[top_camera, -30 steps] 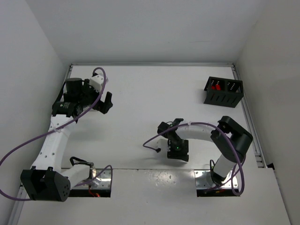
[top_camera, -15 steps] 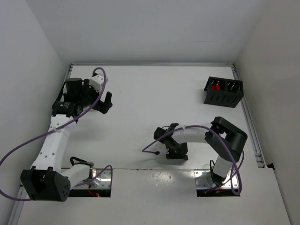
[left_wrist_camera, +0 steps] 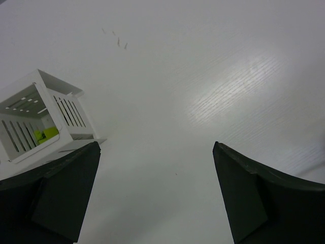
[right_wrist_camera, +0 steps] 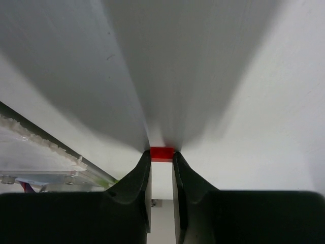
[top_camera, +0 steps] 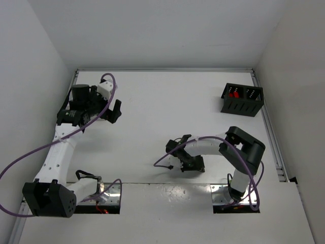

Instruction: Sort the legos into containers by color

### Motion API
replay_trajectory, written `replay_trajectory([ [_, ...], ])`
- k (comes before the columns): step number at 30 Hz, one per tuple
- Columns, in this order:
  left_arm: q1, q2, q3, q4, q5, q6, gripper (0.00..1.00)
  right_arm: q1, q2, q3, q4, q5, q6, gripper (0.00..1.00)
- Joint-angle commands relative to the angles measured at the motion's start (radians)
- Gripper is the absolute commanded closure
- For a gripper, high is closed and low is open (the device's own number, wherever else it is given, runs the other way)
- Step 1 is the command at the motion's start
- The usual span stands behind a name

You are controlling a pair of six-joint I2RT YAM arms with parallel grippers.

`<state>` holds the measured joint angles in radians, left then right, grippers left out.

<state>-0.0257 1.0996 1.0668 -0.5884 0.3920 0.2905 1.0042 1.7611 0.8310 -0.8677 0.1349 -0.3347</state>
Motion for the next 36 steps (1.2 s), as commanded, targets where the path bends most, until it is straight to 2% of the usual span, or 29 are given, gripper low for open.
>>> replay_trajectory([
  [1,-0.010,0.003,0.044,0.030,-0.001,0.006,0.00,0.007,0.017,0.019,0.079,-0.021,0.023,0.93],
  [6,-0.010,0.013,0.044,0.030,-0.001,0.006,0.00,-0.021,-0.041,0.086,0.059,-0.021,0.034,1.00],
  [14,-0.019,0.022,0.073,0.030,-0.001,-0.004,0.00,-0.078,-0.092,0.256,-0.014,-0.001,0.034,1.00],
  [18,-0.019,0.031,0.082,0.030,-0.001,-0.004,0.00,-0.180,-0.092,0.344,-0.014,0.042,0.008,1.00],
  [20,-0.028,0.040,0.082,0.030,-0.001,-0.013,0.00,-0.287,-0.092,0.423,-0.014,0.052,-0.023,1.00],
  [22,-0.028,0.040,0.082,0.030,-0.001,-0.013,0.00,-0.424,-0.074,0.563,-0.027,0.000,-0.036,1.00],
  [29,-0.046,0.049,0.091,0.030,-0.019,-0.033,0.00,-0.852,0.112,0.928,-0.125,-0.072,-0.102,1.00],
  [33,-0.046,0.049,0.071,0.030,-0.028,-0.033,0.00,-1.011,0.236,1.167,-0.192,-0.127,-0.113,1.00],
  [36,-0.046,0.040,0.061,0.039,-0.028,-0.024,0.00,-1.093,0.317,1.283,-0.220,-0.150,-0.122,1.00],
])
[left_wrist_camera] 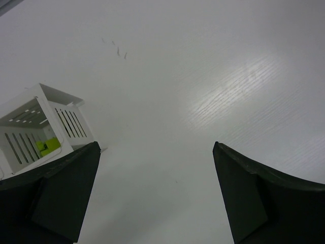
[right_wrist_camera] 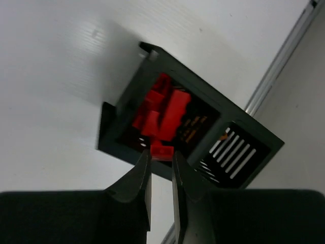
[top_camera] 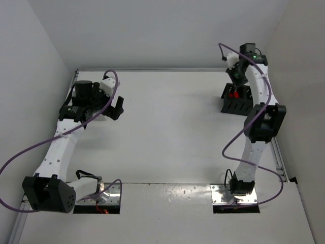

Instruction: Sort the legos into containers by color

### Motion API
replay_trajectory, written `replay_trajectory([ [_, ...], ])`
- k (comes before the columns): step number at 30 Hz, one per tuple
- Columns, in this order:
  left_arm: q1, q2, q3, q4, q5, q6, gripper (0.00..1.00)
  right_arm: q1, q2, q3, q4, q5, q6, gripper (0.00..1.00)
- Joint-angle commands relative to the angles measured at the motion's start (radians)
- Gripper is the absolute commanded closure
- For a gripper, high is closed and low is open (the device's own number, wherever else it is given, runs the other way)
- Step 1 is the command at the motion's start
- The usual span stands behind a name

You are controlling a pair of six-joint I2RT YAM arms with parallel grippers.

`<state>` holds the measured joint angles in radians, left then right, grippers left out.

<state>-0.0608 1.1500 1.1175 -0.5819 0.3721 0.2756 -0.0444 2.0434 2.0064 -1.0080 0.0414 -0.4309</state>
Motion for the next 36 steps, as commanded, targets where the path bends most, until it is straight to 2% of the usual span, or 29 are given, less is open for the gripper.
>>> replay_trajectory([
  [1,-0.011,-0.010,-0.001,0.033,-0.009,-0.009,0.00,-0.058,0.052,0.129,-0.108,-0.073,-0.026,1.00],
  [7,-0.011,-0.010,-0.010,0.042,-0.009,-0.009,0.00,-0.110,0.113,0.170,-0.127,-0.130,0.004,1.00],
  [9,-0.011,-0.010,-0.019,0.042,-0.019,-0.009,0.00,-0.120,0.126,0.170,-0.127,-0.141,0.014,0.93],
  [10,-0.011,-0.010,-0.019,0.042,-0.019,-0.018,0.00,-0.120,0.126,0.170,-0.127,-0.150,0.014,0.82],
  [13,-0.011,-0.010,-0.019,0.042,-0.030,-0.027,0.00,-0.129,0.136,0.180,-0.127,-0.160,0.023,0.65],
  [18,-0.011,-0.010,-0.028,0.042,-0.039,-0.045,0.00,-0.129,0.136,0.192,-0.127,-0.190,0.043,0.56],
  [23,-0.011,-0.019,-0.028,0.042,-0.056,-0.065,0.00,-0.129,0.080,0.213,-0.185,-0.285,0.066,0.55],
  [26,-0.011,-0.032,-0.038,0.051,-0.065,-0.076,0.00,-0.115,-0.058,0.103,-0.215,-0.383,0.090,0.55],
  [28,-0.011,-0.055,-0.048,0.051,-0.075,-0.087,0.00,-0.106,-0.174,-0.114,-0.126,-0.443,0.125,0.55],
  [29,-0.011,-0.055,-0.062,0.051,-0.084,-0.096,0.00,-0.097,-0.295,-0.191,-0.088,-0.460,0.142,0.55],
  [30,-0.011,-0.070,-0.062,0.051,-0.084,-0.096,0.00,-0.097,-0.346,-0.318,-0.061,-0.471,0.153,0.54],
  [36,-0.001,-0.167,-0.149,0.060,-0.061,-0.096,0.00,-0.075,-0.621,-0.677,0.072,-0.443,0.176,0.53],
])
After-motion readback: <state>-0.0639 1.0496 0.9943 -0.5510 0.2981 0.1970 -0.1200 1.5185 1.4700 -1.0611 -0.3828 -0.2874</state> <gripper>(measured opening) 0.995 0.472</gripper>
